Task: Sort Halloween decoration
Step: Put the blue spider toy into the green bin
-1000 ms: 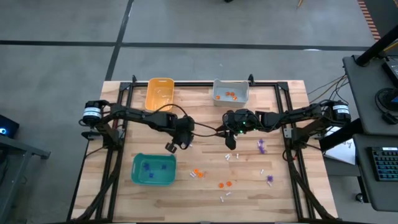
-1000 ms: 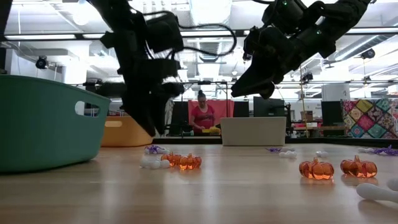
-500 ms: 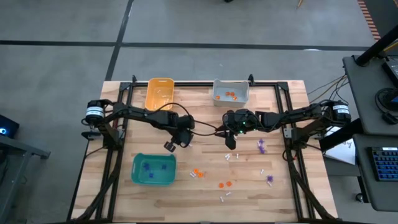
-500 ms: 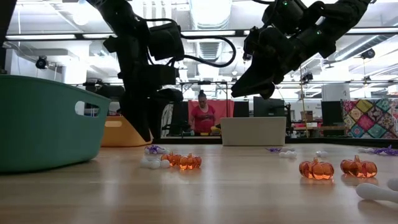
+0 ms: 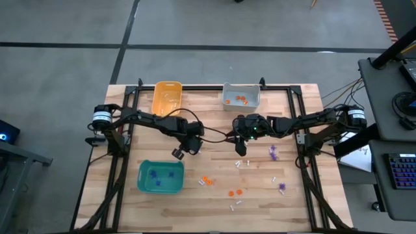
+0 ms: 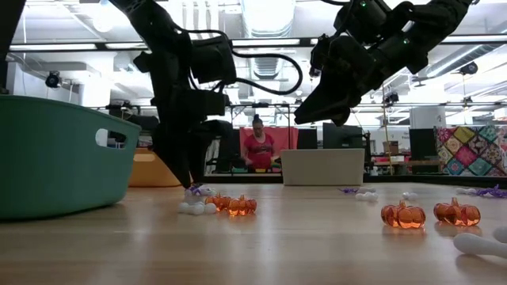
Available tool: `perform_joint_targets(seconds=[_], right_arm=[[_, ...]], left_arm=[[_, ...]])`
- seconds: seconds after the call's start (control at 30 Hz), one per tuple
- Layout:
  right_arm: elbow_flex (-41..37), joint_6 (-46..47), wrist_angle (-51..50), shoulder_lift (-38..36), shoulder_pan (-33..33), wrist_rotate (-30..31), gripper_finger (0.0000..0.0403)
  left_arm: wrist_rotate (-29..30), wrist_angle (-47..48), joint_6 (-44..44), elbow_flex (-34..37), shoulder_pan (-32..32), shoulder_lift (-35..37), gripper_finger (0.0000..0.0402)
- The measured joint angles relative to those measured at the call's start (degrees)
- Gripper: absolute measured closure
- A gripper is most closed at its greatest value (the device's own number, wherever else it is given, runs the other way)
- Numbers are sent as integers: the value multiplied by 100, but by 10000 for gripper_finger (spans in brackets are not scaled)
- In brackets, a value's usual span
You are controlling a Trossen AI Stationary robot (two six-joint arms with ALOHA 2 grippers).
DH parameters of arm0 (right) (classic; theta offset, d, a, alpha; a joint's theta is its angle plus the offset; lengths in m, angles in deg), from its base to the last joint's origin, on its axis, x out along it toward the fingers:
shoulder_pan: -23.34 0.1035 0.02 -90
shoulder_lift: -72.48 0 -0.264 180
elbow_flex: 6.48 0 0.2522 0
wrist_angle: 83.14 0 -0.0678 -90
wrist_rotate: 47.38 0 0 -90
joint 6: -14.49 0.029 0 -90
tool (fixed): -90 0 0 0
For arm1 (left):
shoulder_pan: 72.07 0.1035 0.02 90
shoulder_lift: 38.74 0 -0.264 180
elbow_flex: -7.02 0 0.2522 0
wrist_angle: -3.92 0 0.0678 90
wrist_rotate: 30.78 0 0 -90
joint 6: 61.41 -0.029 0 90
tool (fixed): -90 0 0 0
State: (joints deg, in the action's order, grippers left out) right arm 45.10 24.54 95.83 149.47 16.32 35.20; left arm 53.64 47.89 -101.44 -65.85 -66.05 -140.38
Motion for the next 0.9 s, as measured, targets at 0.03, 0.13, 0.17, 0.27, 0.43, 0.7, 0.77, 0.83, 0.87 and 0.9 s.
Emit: perform_joint_targets(seconds=[0.03, 0.13, 0.17, 0.27, 0.43, 0.7, 0.77, 0.83, 0.87, 0.9], right_arm=[[0, 0, 0, 0, 0, 0, 300], [0, 0, 0, 0, 0, 0, 300], [0, 0, 0, 0, 0, 1, 300], [0, 0, 0, 0, 0, 0, 300], [0, -4, 0, 0, 0, 0, 300], [0, -13, 0, 0, 0, 0, 300], [0, -11, 0, 0, 0, 0, 300], [0, -12, 0, 0, 0, 0, 300], [0, -11, 0, 0, 0, 0, 300], [0, -12, 0, 0, 0, 0, 300]], left_arm=[[0, 6, 0, 0, 0, 0, 318], [1, 38, 0, 0, 0, 0, 321], [0, 43, 0, 0, 0, 0, 323], [0, 77, 0, 0, 0, 2, 332], [2, 77, -13, 0, 0, 2, 369], [7, 79, -17, 0, 0, 7, 399], [9, 79, -19, 0, 0, 8, 400], [13, 80, -20, 0, 0, 20, 401], [24, 86, -20, 0, -1, 34, 401], [35, 90, -20, 0, 0, 56, 401]])
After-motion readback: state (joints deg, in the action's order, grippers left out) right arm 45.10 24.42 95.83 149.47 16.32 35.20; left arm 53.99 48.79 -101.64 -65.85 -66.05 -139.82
